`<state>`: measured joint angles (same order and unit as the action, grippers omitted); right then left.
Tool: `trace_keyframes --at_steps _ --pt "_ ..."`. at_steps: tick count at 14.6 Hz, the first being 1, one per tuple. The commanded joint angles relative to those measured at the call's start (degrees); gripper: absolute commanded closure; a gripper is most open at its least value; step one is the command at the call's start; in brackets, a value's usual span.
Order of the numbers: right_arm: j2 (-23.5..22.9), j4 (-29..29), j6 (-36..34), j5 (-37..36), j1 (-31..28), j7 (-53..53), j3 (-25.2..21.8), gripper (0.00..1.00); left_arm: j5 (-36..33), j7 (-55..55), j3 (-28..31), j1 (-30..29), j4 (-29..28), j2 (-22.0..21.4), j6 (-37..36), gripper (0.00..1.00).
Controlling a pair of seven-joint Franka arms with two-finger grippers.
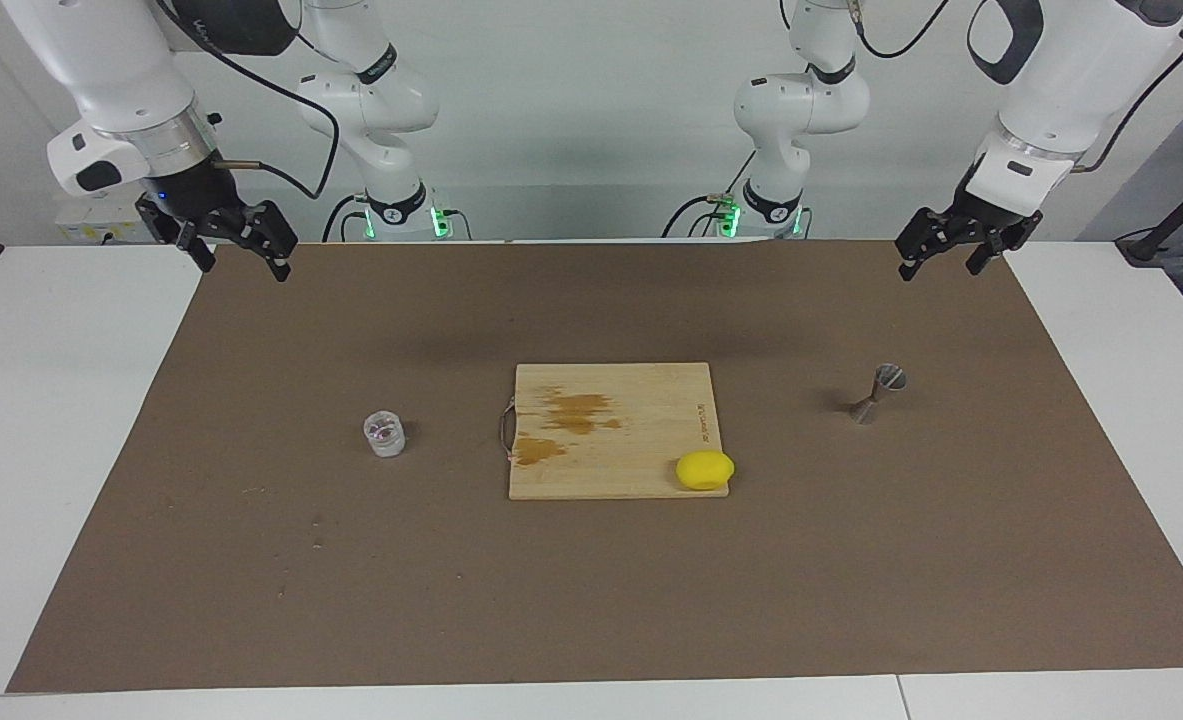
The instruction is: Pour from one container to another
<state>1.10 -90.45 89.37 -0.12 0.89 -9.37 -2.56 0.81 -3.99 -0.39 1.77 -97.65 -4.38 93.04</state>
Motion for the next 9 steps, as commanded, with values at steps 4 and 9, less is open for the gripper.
trace_keyframes --at_steps 4,9 --pt "0.57 -0.25 -0.95 0.03 -0.98 0.84 1.07 0.00 0.68 0.65 -0.22 -0.54 -0.08 -0.71 -0.49 0.00" --pt "1.01 -1.22 -0.60 0.03 -0.62 5.94 1.07 0.00 0.68 0.65 -0.22 -0.28 -0.08 -0.71 -0.32 0.00"
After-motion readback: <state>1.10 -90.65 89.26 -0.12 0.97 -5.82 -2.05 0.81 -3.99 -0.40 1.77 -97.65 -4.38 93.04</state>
